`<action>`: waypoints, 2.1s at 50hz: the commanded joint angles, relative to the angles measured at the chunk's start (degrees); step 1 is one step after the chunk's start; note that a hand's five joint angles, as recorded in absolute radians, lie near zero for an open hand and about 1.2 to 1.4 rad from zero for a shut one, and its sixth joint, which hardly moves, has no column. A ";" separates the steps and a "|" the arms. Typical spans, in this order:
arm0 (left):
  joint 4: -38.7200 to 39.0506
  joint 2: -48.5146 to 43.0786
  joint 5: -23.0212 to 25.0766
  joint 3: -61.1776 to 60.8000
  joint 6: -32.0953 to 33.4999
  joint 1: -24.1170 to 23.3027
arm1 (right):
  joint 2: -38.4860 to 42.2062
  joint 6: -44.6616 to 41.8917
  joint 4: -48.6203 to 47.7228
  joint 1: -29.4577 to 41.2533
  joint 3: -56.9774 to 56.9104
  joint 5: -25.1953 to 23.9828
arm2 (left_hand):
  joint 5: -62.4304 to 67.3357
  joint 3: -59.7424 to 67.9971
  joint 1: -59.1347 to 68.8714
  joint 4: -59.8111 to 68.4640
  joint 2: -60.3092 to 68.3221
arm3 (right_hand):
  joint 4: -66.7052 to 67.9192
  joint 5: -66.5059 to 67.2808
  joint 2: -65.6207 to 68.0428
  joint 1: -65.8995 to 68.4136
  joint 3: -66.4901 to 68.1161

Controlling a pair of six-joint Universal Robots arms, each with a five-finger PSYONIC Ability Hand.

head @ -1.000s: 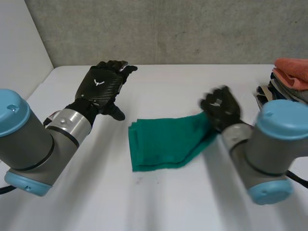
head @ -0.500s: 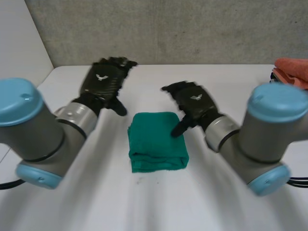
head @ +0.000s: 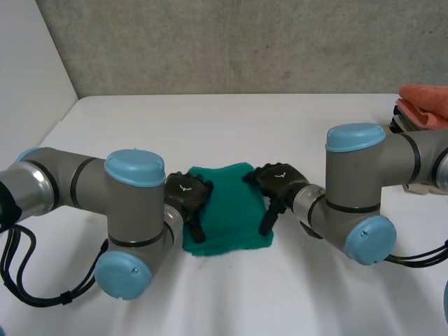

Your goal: Fold the laundry.

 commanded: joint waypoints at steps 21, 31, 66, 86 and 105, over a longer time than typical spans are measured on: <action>0.24 26.61 45.21 -3.19 -18.03 13.14 | -13.77 -6.93 -34.47 9.44 32.53 4.47 | -0.91 -0.34 0.79 0.11 0.01 | -2.53 -2.50 -2.61 -3.53 -2.41; 0.41 28.11 46.73 -3.98 -19.19 13.32 | -6.65 -12.02 -38.53 9.53 29.12 5.08 | -0.91 -0.34 0.79 0.11 0.01 | 2.73 2.76 2.66 1.74 2.85; 0.68 29.51 46.38 -4.60 -19.36 13.32 | -7.86 -10.19 -43.01 3.91 11.80 1.39 | -0.58 0.00 1.13 0.45 0.34 | 67.47 67.50 67.39 66.47 67.59; 0.68 31.71 44.88 -5.48 -19.71 12.97 | -14.29 21.00 -56.20 -33.96 -3.50 -5.72 | -0.91 -0.34 0.79 0.11 0.01 | 67.47 67.50 67.39 66.47 67.59; 2.17 30.92 44.62 -7.59 -19.19 11.74 | 2.15 25.76 -62.44 -57.18 5.90 -32.53 | -0.41 0.17 1.30 0.61 0.51 | 67.47 67.50 67.39 66.47 67.59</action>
